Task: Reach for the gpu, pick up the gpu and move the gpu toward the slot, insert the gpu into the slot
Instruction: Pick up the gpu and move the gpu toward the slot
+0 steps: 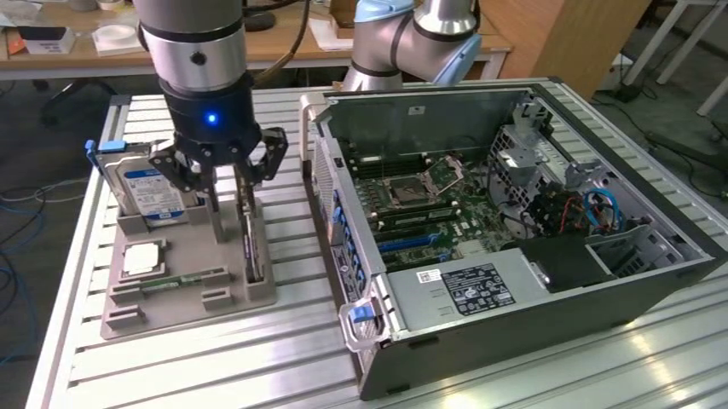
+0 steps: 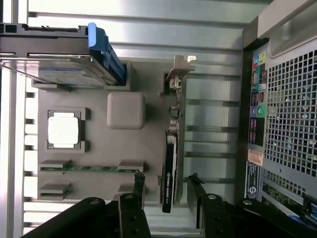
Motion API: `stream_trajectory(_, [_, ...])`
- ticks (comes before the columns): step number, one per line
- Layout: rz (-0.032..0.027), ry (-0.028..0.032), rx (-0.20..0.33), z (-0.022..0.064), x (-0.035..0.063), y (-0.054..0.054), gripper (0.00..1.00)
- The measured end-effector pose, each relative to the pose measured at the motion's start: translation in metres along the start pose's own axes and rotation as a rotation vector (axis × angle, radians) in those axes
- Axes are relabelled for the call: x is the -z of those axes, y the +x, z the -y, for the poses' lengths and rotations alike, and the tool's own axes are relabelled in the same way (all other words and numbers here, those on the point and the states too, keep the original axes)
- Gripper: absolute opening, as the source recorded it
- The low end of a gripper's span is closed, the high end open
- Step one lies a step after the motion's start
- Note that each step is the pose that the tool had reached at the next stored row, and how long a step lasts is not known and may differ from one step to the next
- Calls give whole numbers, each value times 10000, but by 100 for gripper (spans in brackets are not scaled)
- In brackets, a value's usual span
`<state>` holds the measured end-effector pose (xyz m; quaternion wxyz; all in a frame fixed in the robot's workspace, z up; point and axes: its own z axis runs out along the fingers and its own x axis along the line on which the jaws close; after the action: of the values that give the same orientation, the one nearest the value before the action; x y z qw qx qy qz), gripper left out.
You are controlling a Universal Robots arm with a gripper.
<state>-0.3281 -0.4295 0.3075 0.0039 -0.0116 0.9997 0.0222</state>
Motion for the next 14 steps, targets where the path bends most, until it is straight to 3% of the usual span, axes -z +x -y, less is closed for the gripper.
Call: stream_trajectory(14, [33, 2, -139, 52, -254, -69, 47])
